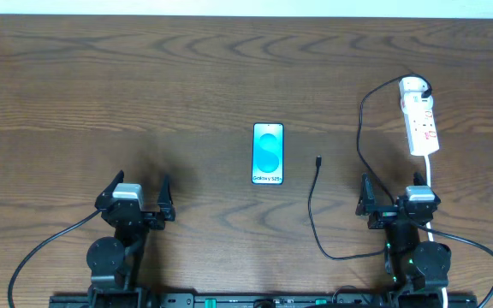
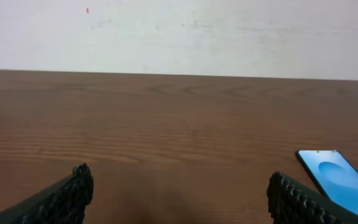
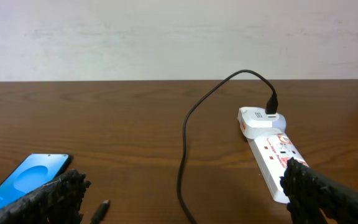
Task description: Plug charger to phone and switch on socket
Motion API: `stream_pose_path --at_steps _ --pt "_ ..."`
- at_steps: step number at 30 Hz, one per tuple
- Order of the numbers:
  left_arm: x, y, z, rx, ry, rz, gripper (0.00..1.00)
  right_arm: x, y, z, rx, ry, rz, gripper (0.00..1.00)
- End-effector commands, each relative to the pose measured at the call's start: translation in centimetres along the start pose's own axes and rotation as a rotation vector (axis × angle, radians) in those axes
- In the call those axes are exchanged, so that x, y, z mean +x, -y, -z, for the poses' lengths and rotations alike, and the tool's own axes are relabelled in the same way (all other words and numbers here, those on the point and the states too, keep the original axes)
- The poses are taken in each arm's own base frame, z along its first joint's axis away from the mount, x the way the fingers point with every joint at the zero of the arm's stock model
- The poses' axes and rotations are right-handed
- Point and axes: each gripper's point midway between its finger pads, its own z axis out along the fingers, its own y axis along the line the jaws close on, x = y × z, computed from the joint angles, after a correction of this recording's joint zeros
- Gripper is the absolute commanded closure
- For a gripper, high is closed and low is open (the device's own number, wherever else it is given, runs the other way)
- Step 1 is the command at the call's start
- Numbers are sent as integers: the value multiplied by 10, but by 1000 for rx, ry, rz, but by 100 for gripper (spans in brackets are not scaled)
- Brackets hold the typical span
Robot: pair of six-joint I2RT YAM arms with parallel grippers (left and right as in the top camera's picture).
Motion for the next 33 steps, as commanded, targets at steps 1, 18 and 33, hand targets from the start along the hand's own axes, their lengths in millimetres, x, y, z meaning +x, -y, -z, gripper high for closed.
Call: stream_pose_path --at_steps 1,18,33 --pt "14 4 -1 20 -41 84 9 1 2 0 8 0 11 1" --pt "-17 10 3 42 -38 162 9 0 2 0 8 1 11 1" --pt "-58 82 -27 455 -418 227 9 0 2 0 8 1 11 1"
